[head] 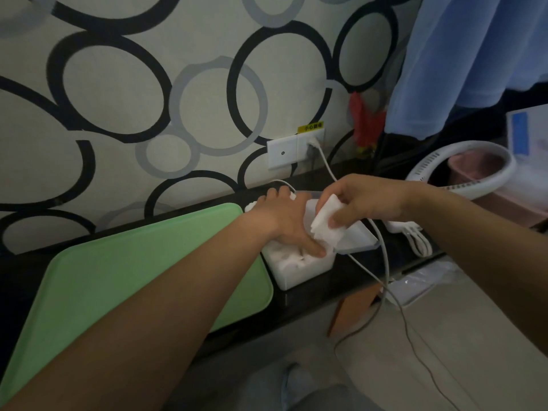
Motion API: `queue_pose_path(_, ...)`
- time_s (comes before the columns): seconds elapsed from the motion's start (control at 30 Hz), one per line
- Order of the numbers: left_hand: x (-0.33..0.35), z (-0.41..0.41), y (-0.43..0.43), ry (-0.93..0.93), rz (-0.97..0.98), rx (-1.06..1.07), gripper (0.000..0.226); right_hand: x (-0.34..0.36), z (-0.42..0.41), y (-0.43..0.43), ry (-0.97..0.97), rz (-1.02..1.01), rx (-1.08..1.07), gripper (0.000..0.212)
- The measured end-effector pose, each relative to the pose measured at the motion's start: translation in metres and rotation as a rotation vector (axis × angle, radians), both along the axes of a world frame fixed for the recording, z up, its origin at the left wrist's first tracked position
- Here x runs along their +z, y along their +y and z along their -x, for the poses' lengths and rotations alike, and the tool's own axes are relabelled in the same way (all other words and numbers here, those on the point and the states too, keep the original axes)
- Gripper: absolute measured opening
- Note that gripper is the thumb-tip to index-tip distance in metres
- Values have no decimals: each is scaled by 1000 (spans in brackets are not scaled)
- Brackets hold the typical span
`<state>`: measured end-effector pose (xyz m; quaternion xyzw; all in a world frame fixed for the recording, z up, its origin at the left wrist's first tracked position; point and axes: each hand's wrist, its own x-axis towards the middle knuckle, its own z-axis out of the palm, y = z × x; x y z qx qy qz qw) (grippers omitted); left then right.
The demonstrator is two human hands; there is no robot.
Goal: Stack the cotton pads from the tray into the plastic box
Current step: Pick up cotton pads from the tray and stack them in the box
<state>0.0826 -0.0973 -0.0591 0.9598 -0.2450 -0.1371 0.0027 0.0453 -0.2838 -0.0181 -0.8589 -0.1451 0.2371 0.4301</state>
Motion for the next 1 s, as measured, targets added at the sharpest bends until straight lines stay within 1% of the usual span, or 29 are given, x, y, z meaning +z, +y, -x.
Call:
queue_pose_path(0.1, 2, 2, -5, 49, -96, 4, 139, -2, 0, 1, -42, -31, -26, 19)
queue_pose_path(0.2, 3, -1, -11, 108, -141, 39, 148, -2, 1, 1, -38, -46, -18, 18)
queue_pose_path(0.3, -1, -5, -11, 94, -152, 53, 141, -2, 2, 2, -35, 4, 4, 17)
queue_pose_path(0.37, -3, -9, -8, 39, -130, 21, 131, -4, 3, 6, -99, 103, 37, 17)
queue_pose_path(0.43, -6, -13, -5, -4, -93, -3, 124, -9, 6, 13, -229, 188, 55, 17)
queue_pose_path(0.5, -8, -16, -2, -42, -73, -13, 121, -12, 11, 21, -360, 291, 78, 23)
queue_pose_path(0.57, -9, -16, -2, -61, -66, -17, 118, -16, 17, 26, -455, 479, 117, 25)
queue_pose_path(0.63, -7, -15, -2, -70, -57, -20, 115, -23, 22, 29, -539, 664, 153, 22)
queue_pose_path(0.7, -6, -16, -2, -65, -48, -22, 113, -30, 27, 34, -585, 781, 208, 26)
queue_pose_path(0.77, -5, -18, -1, -59, -37, -22, 107, -32, 28, 42, -521, 822, 274, 34)
queue_pose_path(0.83, -4, -17, -2, -61, -39, -26, 104, -24, 24, 48, -389, 842, 348, 33)
queue_pose_path(0.93, -2, -14, -2, -58, -49, -24, 111, -7, 15, 55, -181, 870, 457, 38)
queue_pose_path(1.0, -3, -14, -2, -52, -43, -11, 111, -2, 14, 59, -86, 954, 537, 41)
